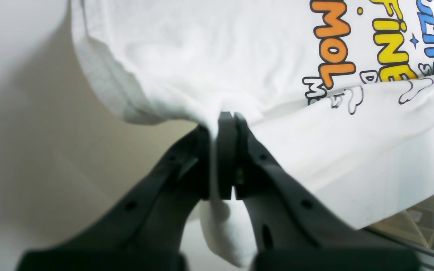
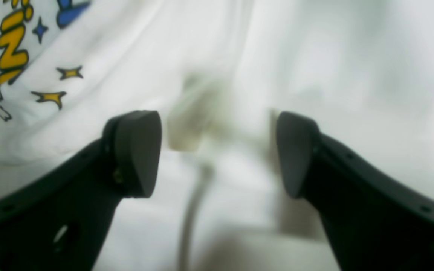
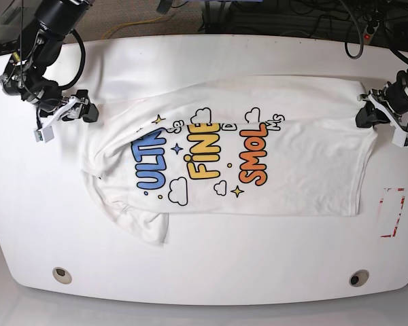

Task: Fold the T-shirt properly
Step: 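Adjust the shirt corners with both grippers to smooth it, then lift the shirt with both grippers and swing it over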

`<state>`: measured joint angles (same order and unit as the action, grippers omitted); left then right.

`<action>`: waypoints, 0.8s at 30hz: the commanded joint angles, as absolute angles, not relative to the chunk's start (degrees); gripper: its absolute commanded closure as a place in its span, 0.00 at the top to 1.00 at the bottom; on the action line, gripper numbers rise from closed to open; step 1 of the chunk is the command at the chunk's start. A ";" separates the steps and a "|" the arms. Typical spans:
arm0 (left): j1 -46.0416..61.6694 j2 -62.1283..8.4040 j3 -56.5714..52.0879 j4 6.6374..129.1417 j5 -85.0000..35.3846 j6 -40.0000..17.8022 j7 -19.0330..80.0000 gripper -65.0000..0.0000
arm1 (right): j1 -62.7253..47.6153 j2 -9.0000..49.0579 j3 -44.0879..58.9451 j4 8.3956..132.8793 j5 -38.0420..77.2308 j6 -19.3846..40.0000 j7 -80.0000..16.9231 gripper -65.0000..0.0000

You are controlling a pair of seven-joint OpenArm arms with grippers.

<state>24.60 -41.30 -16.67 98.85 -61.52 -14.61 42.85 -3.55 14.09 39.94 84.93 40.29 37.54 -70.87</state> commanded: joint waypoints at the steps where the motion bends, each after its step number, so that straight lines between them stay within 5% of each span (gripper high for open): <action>1: 24.13 -42.59 -17.27 99.56 -62.29 -14.81 41.89 0.01 | -3.03 13.76 39.87 85.85 41.63 37.76 -69.93 0.70; 9: 24.13 -42.51 -17.27 99.56 -62.29 -14.81 41.89 0.01 | -3.03 10.15 38.73 85.76 41.45 37.67 -69.58 0.68; 20: 24.13 -42.42 -17.27 99.56 -62.29 -14.90 41.89 0.01 | -3.12 8.75 38.73 85.85 33.89 38.29 -64.75 0.01; 24: 24.13 -41.01 -17.19 99.56 -62.29 -14.81 41.89 0.01 | -4.44 8.92 39.08 86.20 33.89 38.37 -64.84 0.00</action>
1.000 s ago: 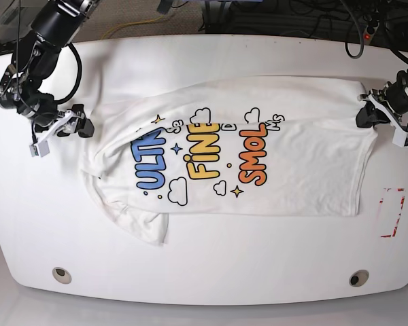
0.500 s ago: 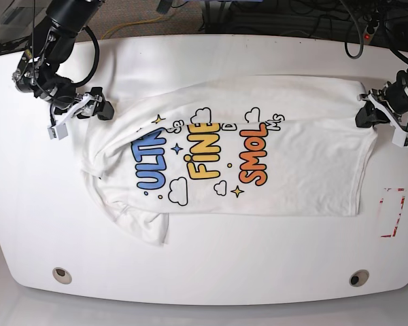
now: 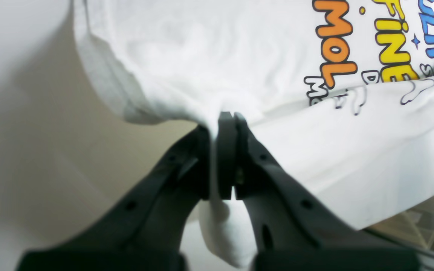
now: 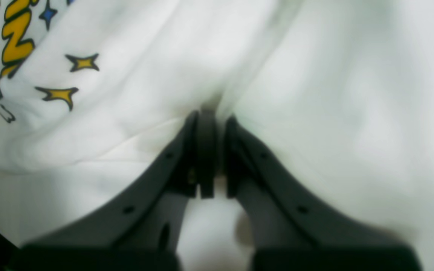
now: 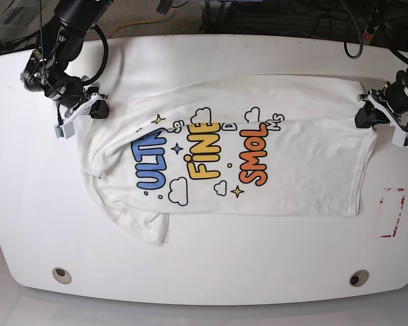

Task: Fold the T-shirt properly
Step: 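Lift the shirt with both grippers and swing it over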

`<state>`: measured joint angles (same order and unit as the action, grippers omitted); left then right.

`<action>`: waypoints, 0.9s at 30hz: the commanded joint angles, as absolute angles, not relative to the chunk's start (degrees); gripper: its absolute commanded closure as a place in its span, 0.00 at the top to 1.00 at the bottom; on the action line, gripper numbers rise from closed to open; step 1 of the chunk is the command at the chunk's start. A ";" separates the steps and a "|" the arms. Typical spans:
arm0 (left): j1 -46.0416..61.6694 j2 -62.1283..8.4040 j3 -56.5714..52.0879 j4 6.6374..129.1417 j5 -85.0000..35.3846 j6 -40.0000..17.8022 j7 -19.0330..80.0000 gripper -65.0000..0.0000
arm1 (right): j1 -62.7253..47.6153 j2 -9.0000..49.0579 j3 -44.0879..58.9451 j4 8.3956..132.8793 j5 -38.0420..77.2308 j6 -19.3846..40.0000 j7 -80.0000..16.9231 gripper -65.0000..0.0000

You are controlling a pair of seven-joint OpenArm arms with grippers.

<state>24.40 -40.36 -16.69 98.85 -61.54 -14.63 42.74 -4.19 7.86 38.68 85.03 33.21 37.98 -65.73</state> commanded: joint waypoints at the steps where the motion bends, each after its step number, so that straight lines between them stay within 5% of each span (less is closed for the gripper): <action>1: 24.13 -41.01 -17.19 99.56 -62.29 -14.81 41.89 0.01 | -4.88 8.92 39.08 86.29 33.89 38.37 -64.84 0.00; 12: 22.11 -36.44 -17.01 100.09 -62.29 -14.73 41.89 0.01 | -14.81 8.75 38.81 109.14 33.89 38.37 -64.84 0.00; 27: 0.04 -36.26 -0.92 99.12 -52.18 -14.73 41.36 0.01 | 6.55 15.96 34.07 102.20 33.54 38.11 -64.57 0.00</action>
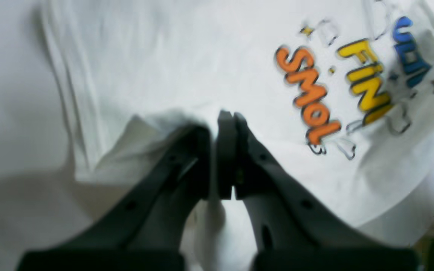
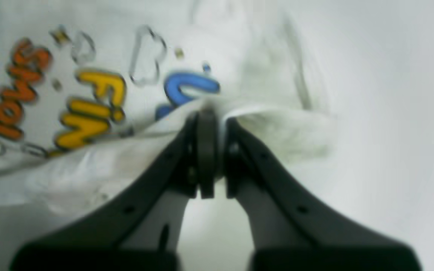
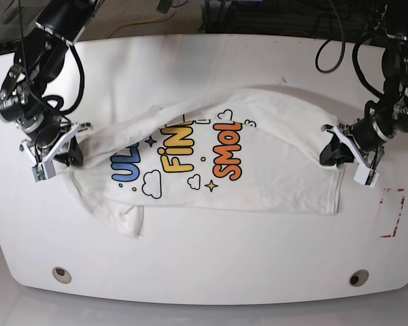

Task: Fold the T-shirt properly
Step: 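Lift the shirt with both grippers and swing it over, then lay the shirt back down flat with both grippers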

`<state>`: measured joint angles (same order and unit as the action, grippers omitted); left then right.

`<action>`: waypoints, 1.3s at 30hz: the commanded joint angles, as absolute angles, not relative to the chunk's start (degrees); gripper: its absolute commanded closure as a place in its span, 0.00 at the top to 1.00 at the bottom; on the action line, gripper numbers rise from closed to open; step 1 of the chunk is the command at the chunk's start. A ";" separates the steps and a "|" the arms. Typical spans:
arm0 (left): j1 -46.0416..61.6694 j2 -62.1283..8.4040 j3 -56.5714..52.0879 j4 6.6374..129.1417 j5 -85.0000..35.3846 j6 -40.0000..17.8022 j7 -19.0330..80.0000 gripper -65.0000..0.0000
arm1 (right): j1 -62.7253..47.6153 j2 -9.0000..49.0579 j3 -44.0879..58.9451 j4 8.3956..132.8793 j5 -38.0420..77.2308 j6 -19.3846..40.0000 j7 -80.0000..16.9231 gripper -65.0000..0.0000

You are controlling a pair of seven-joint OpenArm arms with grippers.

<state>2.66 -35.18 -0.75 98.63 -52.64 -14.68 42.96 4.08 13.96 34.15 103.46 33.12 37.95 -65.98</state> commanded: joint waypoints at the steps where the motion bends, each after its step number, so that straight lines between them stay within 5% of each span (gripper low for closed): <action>1: -1.19 -35.74 -0.75 98.51 -51.91 -14.73 41.36 0.01 | 8.48 15.96 33.71 100.44 33.54 38.11 -64.57 0.00; 9: -11.82 -34.51 -0.40 95.52 -52.00 -14.90 41.71 0.01 | 23.96 20.44 29.85 84.88 33.45 37.93 -64.48 0.00; 28: -38.55 -47.08 -0.75 94.55 -59.21 -15.08 41.71 0.01 | 64.48 26.15 11.56 65.10 29.32 38.46 -64.84 0.00; 39: -40.92 -50.07 -0.75 92.44 -67.91 -15.08 43.21 0.01 | 69.85 27.03 9.80 65.19 29.32 40.00 -69.14 0.00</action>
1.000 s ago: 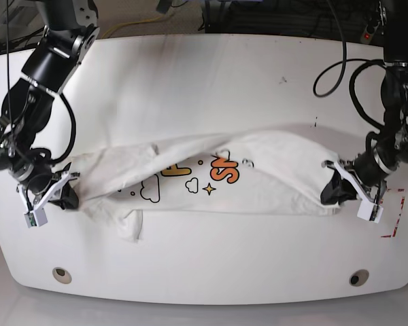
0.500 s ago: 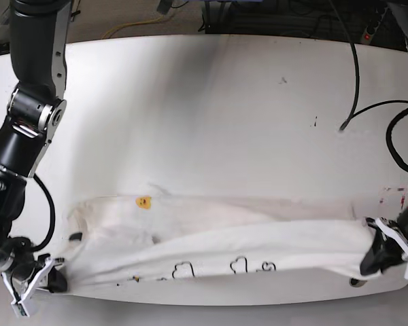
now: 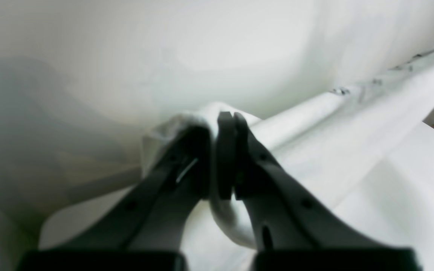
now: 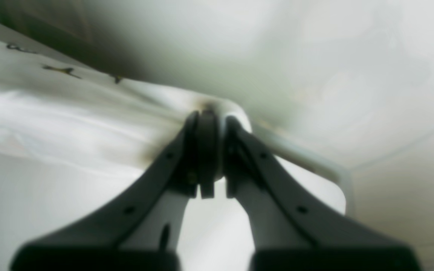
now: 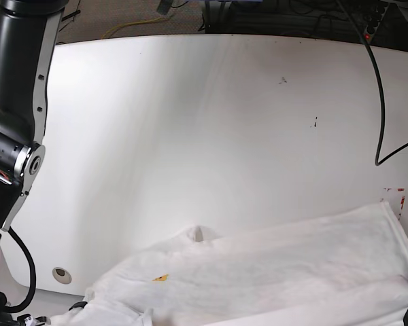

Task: Fold the T-shirt properly
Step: 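Lay the shirt back down flat with both grippers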

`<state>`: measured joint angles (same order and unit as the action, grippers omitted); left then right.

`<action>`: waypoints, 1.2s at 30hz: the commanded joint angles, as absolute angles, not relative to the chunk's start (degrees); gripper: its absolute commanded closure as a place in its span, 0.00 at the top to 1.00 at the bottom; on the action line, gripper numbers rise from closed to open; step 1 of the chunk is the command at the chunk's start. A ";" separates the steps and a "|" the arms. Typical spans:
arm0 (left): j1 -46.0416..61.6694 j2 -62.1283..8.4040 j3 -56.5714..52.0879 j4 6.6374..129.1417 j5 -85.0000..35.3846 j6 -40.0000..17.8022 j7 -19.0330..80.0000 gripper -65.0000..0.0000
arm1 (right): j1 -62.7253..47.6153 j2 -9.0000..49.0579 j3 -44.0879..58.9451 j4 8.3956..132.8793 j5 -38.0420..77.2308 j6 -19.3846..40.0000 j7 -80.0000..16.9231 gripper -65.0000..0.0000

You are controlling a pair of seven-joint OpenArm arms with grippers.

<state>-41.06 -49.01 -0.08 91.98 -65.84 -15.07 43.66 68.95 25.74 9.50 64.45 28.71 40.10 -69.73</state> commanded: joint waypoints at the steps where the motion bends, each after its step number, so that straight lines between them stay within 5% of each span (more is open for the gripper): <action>1: -39.96 -50.07 -0.75 92.44 -69.14 -15.08 44.53 0.01 | 68.35 27.91 10.51 65.36 29.41 40.00 -69.32 0.00; 21: 1.45 -43.91 -4.79 99.30 -71.69 -15.16 47.52 0.01 | 17.19 30.02 30.90 82.59 41.45 40.00 -70.11 0.00; 36: 23.87 -43.56 -7.78 102.20 -70.29 -14.99 47.52 0.01 | -4.79 26.07 39.34 86.81 41.45 40.00 -70.11 0.00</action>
<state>23.40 -42.24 -7.11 101.43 -70.32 -14.66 48.49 -4.95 24.43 38.28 85.71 40.58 39.94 -71.22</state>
